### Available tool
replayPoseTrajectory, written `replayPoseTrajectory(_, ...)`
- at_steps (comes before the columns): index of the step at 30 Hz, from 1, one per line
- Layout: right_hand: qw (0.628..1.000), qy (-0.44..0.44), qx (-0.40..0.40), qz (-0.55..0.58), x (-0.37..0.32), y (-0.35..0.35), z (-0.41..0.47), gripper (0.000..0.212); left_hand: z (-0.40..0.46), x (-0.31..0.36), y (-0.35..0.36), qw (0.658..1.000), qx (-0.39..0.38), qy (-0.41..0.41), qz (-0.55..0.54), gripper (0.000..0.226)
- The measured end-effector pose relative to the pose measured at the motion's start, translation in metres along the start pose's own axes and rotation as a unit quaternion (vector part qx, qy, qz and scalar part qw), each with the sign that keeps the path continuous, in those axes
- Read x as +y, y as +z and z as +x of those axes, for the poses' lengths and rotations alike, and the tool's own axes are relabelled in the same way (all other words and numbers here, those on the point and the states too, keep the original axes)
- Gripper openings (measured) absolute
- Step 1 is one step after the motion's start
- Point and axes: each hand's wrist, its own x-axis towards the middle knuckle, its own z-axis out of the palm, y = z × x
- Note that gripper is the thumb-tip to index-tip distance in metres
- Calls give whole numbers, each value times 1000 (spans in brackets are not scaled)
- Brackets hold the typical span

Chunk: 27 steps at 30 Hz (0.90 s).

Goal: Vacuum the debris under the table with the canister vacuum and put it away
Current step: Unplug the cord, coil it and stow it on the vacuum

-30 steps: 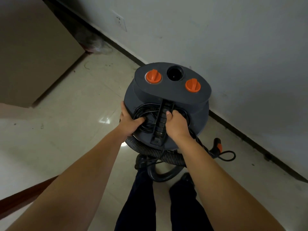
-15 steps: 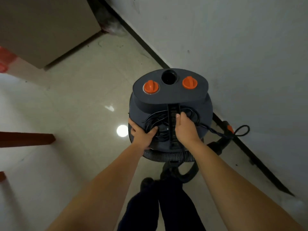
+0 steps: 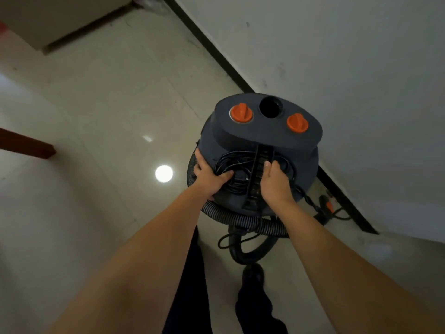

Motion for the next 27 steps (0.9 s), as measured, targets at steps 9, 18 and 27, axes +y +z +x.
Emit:
replayPoseTrajectory(9,996,54,58,46,139,-42,-108,37,-92,-74,106,994,-68,36,78,118)
replayPoseTrajectory(18,981,97,122,118,253,-70,-202,32,-163,-127,190,974,-134,80,167,118)
replayPoseTrajectory(27,973,132,140,129,389,-114,-321,30,-278,-212,299,961,-153,83,215,120)
